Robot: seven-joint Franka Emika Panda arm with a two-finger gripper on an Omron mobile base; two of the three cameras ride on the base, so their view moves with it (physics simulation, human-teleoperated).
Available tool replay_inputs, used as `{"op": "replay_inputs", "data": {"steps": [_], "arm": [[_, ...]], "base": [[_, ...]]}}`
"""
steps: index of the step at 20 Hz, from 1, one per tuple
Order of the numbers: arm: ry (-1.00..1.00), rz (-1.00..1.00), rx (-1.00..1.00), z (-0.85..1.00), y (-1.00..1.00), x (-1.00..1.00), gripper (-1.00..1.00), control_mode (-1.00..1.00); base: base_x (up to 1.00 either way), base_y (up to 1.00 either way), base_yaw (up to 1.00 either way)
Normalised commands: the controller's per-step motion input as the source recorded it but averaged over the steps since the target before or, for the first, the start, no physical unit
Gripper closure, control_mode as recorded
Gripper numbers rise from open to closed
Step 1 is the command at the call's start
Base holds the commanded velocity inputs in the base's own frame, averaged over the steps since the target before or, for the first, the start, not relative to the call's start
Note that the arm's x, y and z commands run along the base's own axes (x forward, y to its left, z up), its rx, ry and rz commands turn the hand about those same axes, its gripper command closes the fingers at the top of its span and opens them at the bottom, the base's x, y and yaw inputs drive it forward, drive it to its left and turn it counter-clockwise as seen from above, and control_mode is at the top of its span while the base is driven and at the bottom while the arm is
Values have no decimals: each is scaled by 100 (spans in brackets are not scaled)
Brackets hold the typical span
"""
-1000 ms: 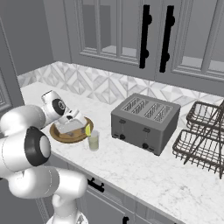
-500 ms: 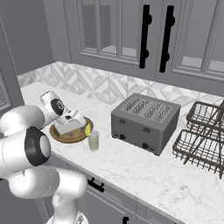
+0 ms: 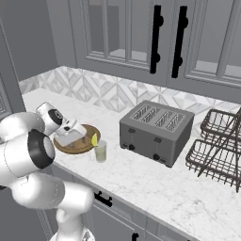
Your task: Grab a lemon wedge from the fridge and one ice cube from the ice bowl, and put them in the glass of lemonade.
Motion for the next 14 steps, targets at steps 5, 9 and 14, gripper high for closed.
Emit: {"op": "replay_inputs", "data": {"steps": [5, 9, 14], "arm": [[0, 0, -6, -36, -6, 32, -100, -100], [-1, 0, 0, -6, -7, 26, -100, -100], [0, 0, 0, 4, -23, 5, -100, -100]], "base": [[0, 0, 0], [0, 0, 0], [0, 0, 0]]}}
